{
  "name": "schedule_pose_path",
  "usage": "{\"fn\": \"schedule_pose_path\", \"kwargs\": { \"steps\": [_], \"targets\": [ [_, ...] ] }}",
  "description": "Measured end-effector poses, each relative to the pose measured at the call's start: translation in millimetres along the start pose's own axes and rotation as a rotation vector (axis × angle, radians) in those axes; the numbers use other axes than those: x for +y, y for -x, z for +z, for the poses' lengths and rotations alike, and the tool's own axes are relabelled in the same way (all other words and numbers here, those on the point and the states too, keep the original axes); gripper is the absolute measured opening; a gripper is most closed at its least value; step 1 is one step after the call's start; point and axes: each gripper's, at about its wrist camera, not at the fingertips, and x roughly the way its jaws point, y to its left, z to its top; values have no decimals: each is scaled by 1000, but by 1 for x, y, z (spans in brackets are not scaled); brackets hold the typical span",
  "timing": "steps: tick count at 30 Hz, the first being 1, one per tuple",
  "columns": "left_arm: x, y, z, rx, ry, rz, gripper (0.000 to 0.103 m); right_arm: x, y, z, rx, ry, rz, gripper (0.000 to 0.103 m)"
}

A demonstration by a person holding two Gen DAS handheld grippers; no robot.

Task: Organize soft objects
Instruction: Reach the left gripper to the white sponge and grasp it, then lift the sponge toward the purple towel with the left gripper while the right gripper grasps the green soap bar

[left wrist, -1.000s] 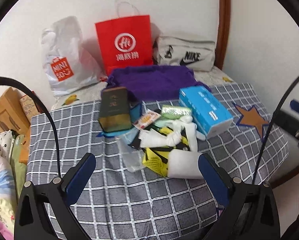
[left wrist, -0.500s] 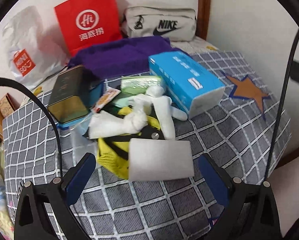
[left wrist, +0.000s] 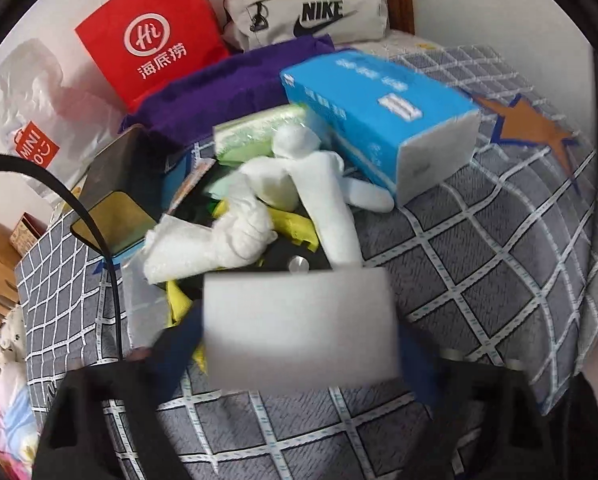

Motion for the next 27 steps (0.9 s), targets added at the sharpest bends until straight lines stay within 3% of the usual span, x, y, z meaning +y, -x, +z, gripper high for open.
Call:
{"fn": "schedule_pose_path", "kwargs": {
  "steps": [3,6,15,20,23,27],
  "targets": [
    [18,18,0,-36,42,-71,80,5,-6,0,12,16,9,102],
    [39,33,0,-74,72,-95,80,16,-11,1,17,43,31,102],
    [117,39,-10,-102,235,-23,80,74,-29,19,12,178,164,101],
    [153,33,-19,-97,328,-28,80,111,-52,35,28,283,232,94],
    [169,26,-20,-95,365,-39,80,133,-74,49,56,363,235,84],
    [184,19,-26,-86,396,-49,80,161,-109,62,108,478,215,82]
  ]
}}
